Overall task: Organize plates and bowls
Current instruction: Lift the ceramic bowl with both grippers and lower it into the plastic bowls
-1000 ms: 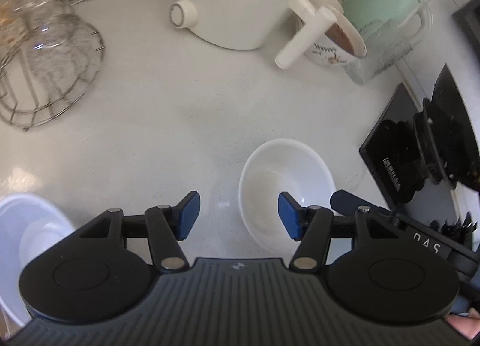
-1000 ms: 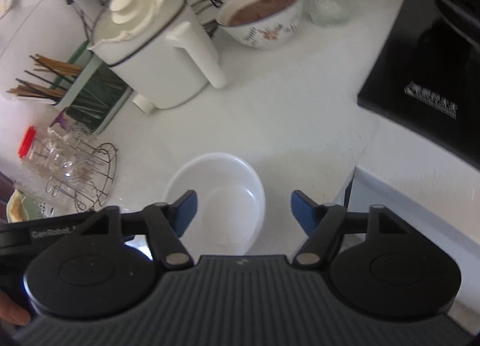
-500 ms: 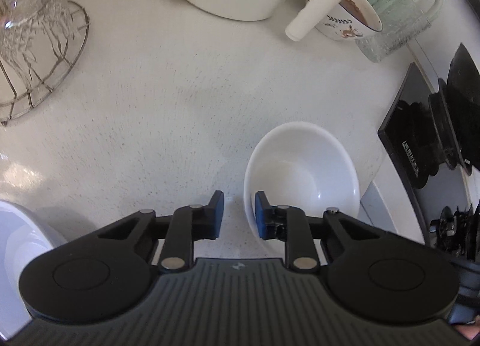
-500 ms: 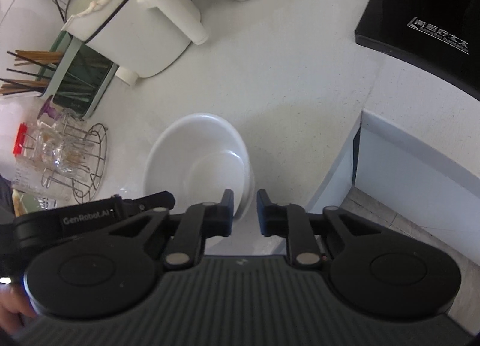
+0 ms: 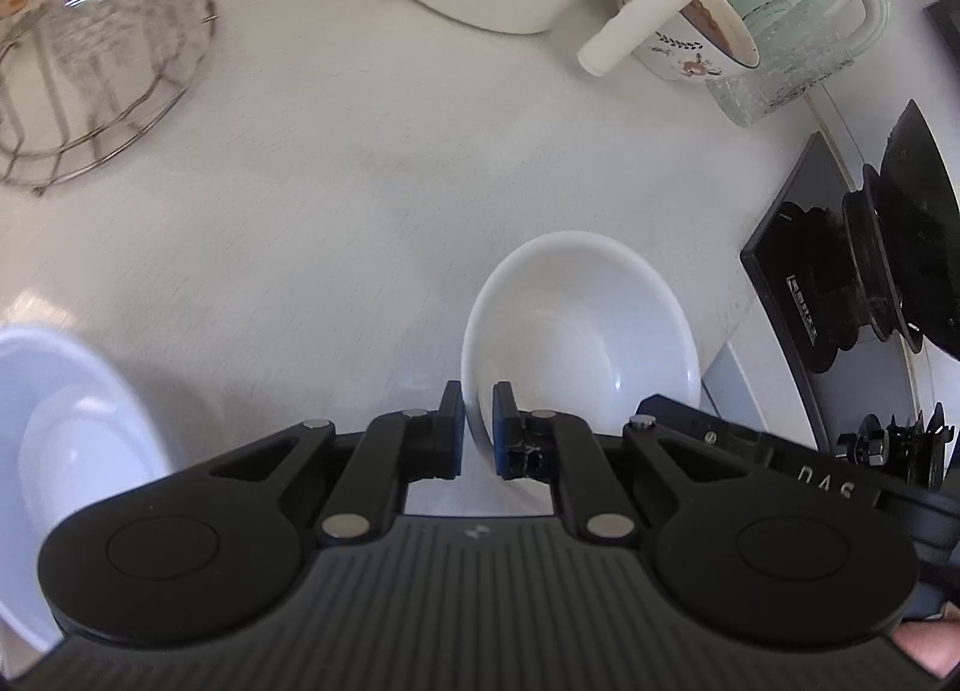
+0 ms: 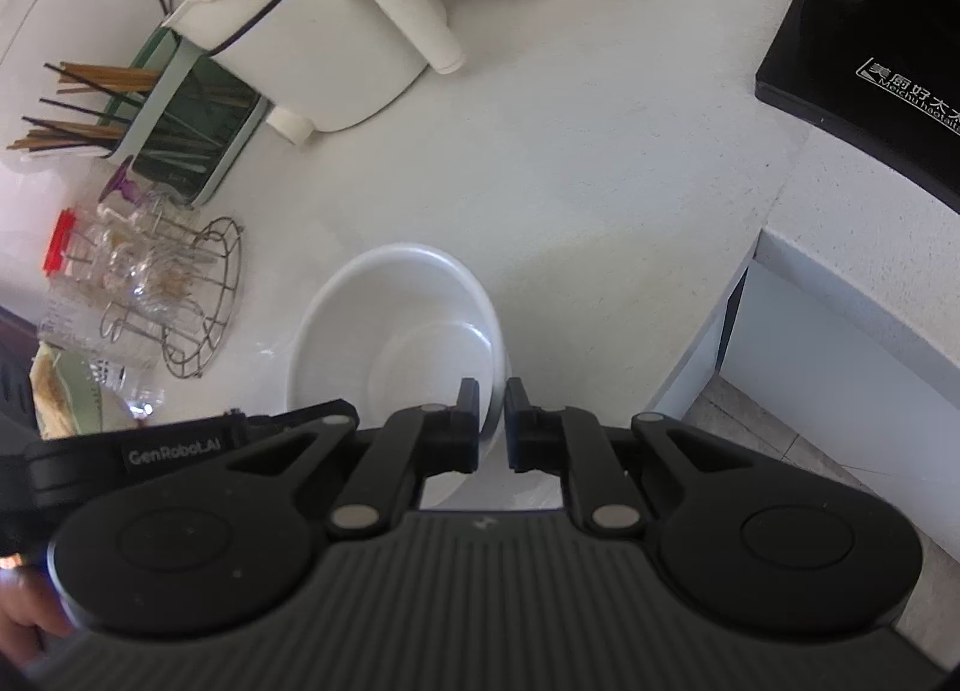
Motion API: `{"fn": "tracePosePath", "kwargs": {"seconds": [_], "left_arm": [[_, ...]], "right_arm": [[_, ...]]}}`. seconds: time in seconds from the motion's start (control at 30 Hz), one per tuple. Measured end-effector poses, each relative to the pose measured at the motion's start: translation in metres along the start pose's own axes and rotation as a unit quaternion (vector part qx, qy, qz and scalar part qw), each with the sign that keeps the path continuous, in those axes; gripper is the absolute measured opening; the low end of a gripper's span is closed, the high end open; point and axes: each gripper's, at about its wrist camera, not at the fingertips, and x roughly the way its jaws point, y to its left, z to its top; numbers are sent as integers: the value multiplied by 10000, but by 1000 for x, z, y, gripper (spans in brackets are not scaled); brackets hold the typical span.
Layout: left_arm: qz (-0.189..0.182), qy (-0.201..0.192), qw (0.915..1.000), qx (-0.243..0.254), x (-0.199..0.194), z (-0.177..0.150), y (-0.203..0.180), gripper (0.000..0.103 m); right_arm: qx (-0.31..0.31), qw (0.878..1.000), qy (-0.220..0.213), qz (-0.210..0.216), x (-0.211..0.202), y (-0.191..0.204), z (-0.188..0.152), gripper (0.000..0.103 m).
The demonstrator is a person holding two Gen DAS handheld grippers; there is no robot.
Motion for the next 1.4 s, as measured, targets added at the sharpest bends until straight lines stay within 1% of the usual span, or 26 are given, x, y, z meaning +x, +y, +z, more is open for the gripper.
{"fn": "tracePosePath", "kwargs": {"seconds": [0.17,0.27,0.4,0.63,0.73,0.77,0.83,0.9,1.13,1.27,1.4], "left_arm": [[105,-54,9999,-11,-25,-16,8,12],[151,-152,9998,17,-41,-22,11,12],[84,-167,9998,-35,-58,-23,20,12],[-13,-361,9993,69,-90,-18,24,12],[-158,-324,9991,-215,-100,-17,33,12],[-147,-336,9991,-232,-104,-18,35,12],[-43,-373,9992,-159,-110,-19,36,12],[-35,-401,9990,-174,-118,-23,41,12],[-76,-564,9976,-406,-137,-30,71,12],[18,-645,9969,-462,-144,-33,83,12],[124,-748,9951,-631,-153,-38,98,12]], "right_arm": [[-161,9998,86,55,-10,16,-13,11],[-254,9996,68,86,-17,27,-22,11],[-323,9994,-38,101,-27,39,-29,11],[-429,9987,-263,129,-43,62,-27,11],[-482,9981,-386,64,-52,75,-27,11],[-535,9977,-420,31,-53,80,-29,11],[-588,9973,-428,36,-54,88,-31,11],[-617,9973,-399,50,-53,94,-33,11],[-898,9952,-345,165,-49,118,-41,11],[-1056,9936,-337,210,-43,133,-46,11],[-1141,9927,-220,335,-35,144,-49,11]]}}
